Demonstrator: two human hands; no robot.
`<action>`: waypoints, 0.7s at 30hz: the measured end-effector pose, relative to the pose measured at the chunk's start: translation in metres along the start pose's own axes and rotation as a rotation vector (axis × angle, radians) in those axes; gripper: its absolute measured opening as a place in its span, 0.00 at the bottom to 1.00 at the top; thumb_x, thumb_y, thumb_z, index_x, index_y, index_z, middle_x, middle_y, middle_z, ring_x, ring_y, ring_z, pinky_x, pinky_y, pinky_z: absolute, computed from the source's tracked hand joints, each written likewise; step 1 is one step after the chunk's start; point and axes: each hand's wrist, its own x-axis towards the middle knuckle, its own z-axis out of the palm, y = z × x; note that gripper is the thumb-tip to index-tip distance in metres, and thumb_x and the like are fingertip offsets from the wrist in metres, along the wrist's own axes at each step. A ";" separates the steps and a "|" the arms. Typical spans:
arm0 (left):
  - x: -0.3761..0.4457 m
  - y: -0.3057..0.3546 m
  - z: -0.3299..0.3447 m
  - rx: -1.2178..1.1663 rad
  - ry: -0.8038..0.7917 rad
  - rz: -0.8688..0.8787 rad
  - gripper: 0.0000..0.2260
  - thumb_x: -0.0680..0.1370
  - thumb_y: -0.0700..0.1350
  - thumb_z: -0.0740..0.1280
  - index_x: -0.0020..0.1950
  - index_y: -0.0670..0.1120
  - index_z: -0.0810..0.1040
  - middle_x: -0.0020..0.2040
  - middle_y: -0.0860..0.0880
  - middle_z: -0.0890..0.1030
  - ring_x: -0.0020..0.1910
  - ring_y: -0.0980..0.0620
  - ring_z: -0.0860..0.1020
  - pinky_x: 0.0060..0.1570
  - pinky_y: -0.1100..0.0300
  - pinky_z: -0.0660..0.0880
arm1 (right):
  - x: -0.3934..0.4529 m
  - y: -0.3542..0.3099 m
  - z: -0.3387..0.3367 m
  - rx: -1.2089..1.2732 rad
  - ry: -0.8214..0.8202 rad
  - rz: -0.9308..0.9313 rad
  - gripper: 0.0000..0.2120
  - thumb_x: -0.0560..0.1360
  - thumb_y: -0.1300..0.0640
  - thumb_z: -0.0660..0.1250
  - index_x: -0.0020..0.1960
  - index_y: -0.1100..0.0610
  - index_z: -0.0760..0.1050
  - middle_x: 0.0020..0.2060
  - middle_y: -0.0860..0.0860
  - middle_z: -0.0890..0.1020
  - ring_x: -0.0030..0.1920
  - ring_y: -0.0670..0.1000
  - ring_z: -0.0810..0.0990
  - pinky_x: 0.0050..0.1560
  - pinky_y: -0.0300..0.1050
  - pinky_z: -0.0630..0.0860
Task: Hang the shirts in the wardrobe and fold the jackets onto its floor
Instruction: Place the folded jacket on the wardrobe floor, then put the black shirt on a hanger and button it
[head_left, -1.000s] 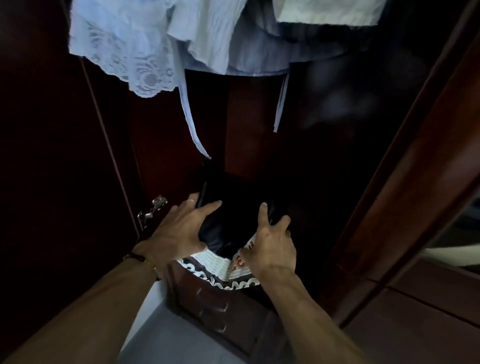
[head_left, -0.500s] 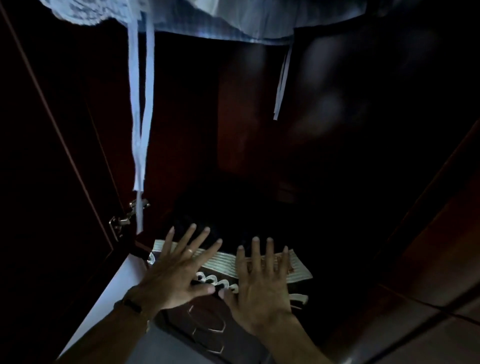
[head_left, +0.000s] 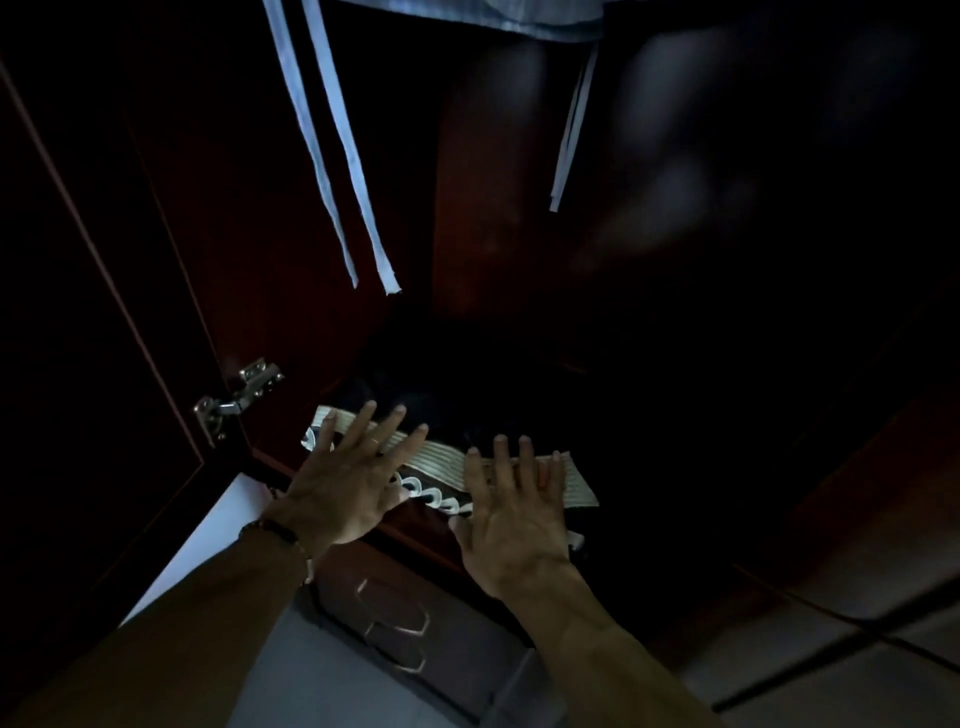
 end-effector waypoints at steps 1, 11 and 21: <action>-0.011 0.001 -0.003 -0.004 0.008 -0.014 0.33 0.82 0.61 0.53 0.78 0.57 0.34 0.79 0.50 0.35 0.78 0.46 0.34 0.74 0.41 0.36 | -0.007 0.000 -0.004 0.002 -0.024 -0.004 0.36 0.82 0.40 0.49 0.79 0.54 0.34 0.78 0.59 0.36 0.77 0.63 0.33 0.73 0.68 0.34; -0.189 0.023 -0.064 -0.142 0.009 -0.218 0.32 0.82 0.62 0.41 0.70 0.46 0.75 0.68 0.44 0.77 0.71 0.42 0.70 0.72 0.43 0.52 | -0.116 -0.020 -0.114 0.166 0.145 -0.135 0.39 0.62 0.42 0.76 0.68 0.58 0.75 0.64 0.64 0.77 0.63 0.68 0.76 0.60 0.72 0.71; -0.421 0.116 -0.181 -0.152 0.004 -0.781 0.27 0.76 0.59 0.55 0.69 0.45 0.73 0.67 0.44 0.78 0.70 0.42 0.70 0.72 0.44 0.54 | -0.287 -0.078 -0.242 0.308 0.219 -0.692 0.34 0.68 0.40 0.69 0.68 0.57 0.74 0.67 0.62 0.74 0.67 0.64 0.73 0.65 0.68 0.68</action>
